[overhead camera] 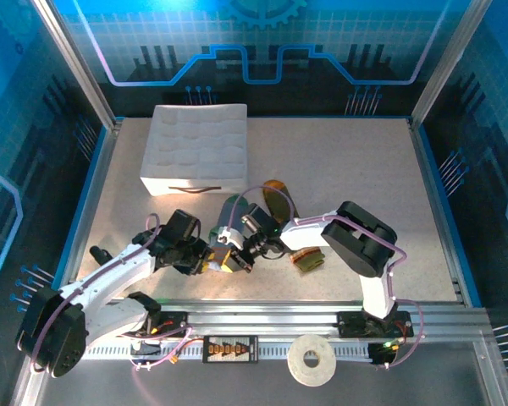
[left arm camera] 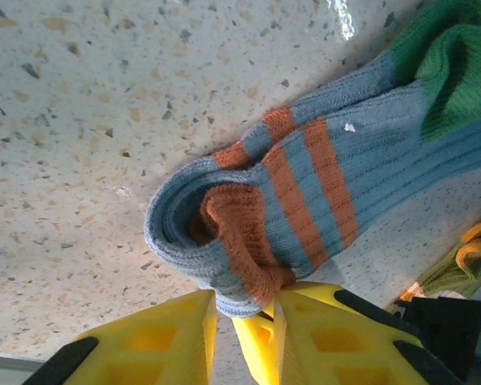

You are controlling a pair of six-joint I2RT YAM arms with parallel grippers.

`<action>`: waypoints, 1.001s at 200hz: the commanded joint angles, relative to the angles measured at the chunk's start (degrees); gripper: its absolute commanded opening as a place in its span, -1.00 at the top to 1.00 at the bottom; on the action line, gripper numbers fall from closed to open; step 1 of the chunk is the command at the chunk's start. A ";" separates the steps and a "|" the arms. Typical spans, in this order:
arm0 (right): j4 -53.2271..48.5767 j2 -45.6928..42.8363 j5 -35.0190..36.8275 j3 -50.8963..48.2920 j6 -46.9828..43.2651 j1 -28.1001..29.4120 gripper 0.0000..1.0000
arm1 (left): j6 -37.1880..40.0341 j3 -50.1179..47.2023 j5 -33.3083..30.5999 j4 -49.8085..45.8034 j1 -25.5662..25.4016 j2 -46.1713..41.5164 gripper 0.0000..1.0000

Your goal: Roll the socks

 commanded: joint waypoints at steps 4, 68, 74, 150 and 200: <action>-10.01 4.53 2.88 -0.43 2.88 -2.23 1.00 | 0.82 -1.18 -1.54 0.04 -0.94 -0.84 0.49; -11.88 6.89 1.53 1.78 4.85 -3.10 1.00 | -1.90 -3.77 -2.24 3.25 -2.25 -0.20 0.32; -12.09 7.06 1.44 1.94 4.91 -3.18 1.00 | -1.86 -3.87 -2.35 3.89 -2.26 0.31 0.30; -13.03 7.90 1.69 2.75 5.27 -3.54 1.00 | -1.42 -3.43 -2.57 7.89 -2.26 9.48 0.18; -9.80 4.65 3.53 0.83 3.34 -3.18 0.98 | -2.29 -1.90 -1.72 3.97 -2.35 15.70 0.33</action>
